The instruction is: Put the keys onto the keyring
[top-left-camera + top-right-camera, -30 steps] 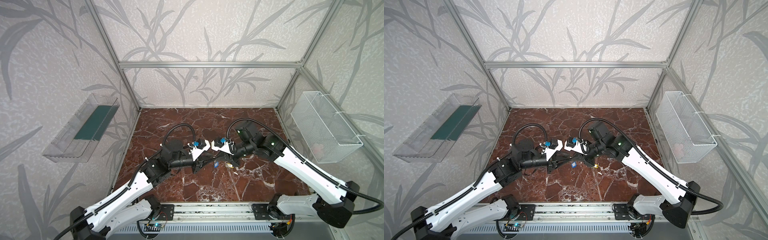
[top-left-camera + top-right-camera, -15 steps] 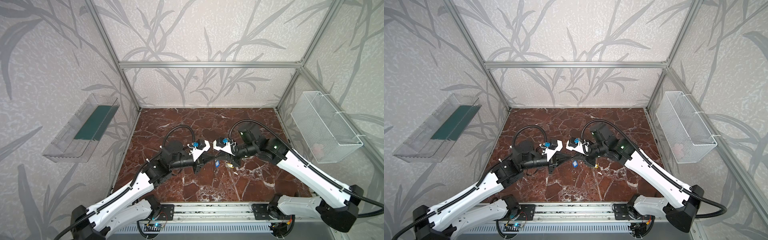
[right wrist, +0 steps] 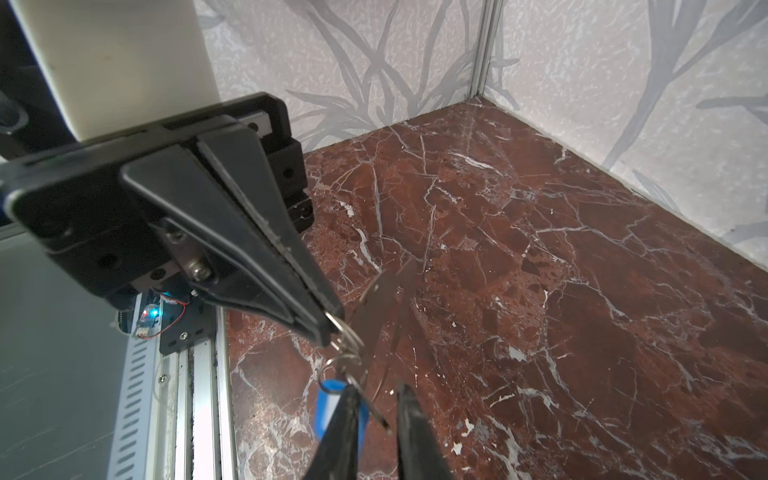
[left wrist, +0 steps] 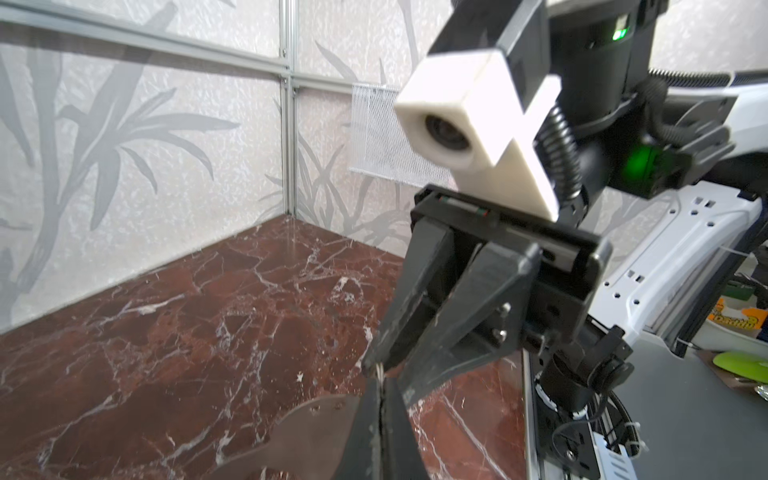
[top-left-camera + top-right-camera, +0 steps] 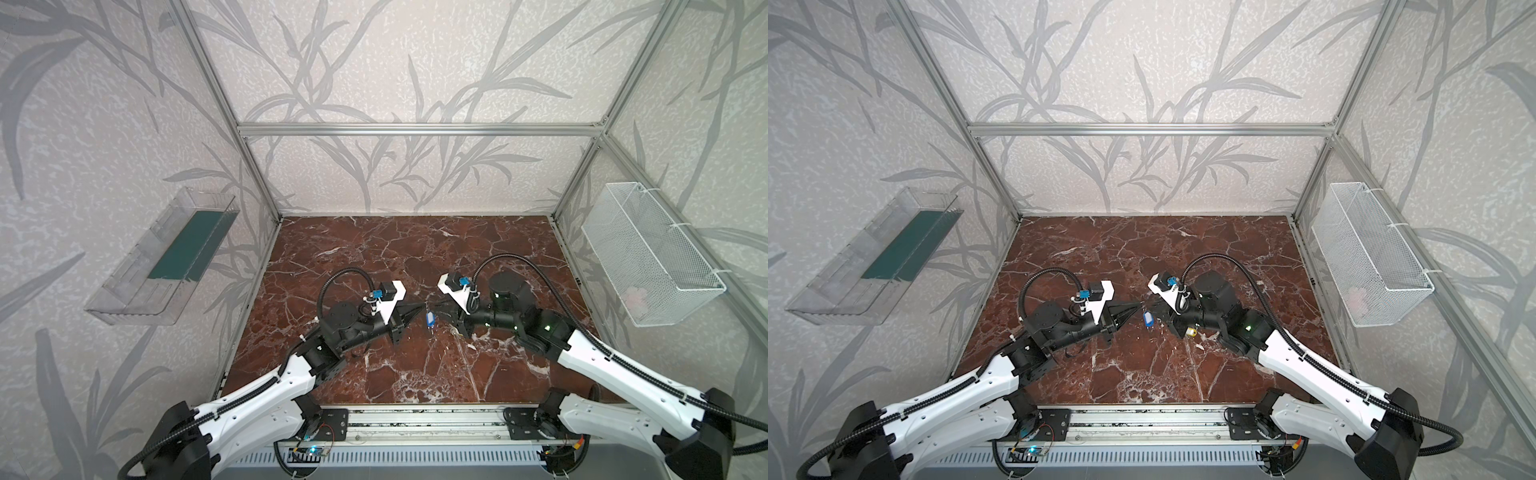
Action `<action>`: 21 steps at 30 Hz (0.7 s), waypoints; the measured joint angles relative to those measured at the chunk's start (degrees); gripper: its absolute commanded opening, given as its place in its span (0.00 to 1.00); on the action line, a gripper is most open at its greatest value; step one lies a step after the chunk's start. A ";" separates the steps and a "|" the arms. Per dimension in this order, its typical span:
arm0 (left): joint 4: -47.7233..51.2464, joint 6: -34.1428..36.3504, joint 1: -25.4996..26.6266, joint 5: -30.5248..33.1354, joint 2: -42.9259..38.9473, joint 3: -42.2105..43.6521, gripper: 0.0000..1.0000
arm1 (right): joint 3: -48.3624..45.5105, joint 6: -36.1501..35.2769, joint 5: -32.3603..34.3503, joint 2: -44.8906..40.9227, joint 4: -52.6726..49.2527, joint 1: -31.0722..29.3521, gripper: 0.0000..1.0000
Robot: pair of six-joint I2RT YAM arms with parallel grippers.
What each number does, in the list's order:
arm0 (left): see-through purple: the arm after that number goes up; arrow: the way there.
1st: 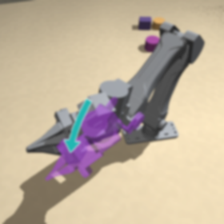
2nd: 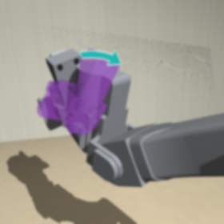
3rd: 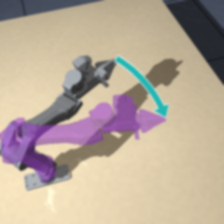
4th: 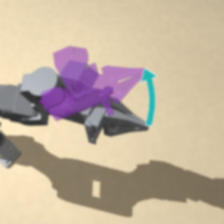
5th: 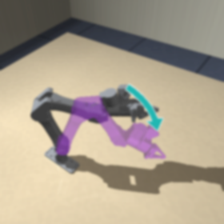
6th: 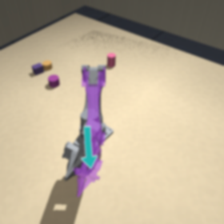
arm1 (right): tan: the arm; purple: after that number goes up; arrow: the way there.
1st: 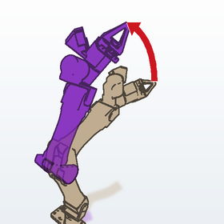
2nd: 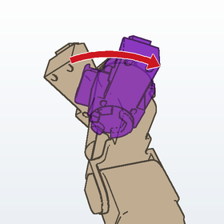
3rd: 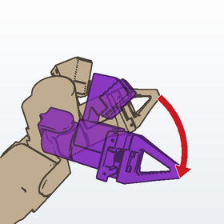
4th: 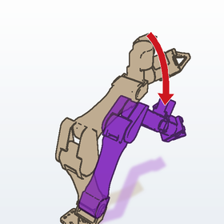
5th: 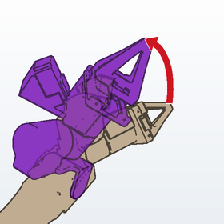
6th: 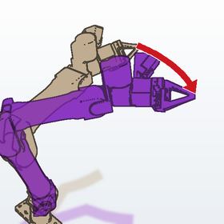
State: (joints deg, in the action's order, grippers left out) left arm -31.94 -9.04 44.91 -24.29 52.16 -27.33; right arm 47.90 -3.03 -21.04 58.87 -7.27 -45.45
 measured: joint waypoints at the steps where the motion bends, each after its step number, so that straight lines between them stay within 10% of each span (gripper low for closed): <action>1: -0.92 -0.13 0.00 0.15 0.00 0.17 0.00 | -0.31 0.59 0.00 -0.04 0.96 0.00 0.17; 21: -6.40 -2.45 -0.09 0.20 0.92 1.05 0.00 | -0.42 3.69 -7.28 2.84 7.54 0.24 0.07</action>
State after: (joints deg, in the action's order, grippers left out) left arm -38.35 -11.49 44.82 -24.10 53.08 -26.28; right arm 47.48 0.67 -28.32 61.71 0.27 -45.21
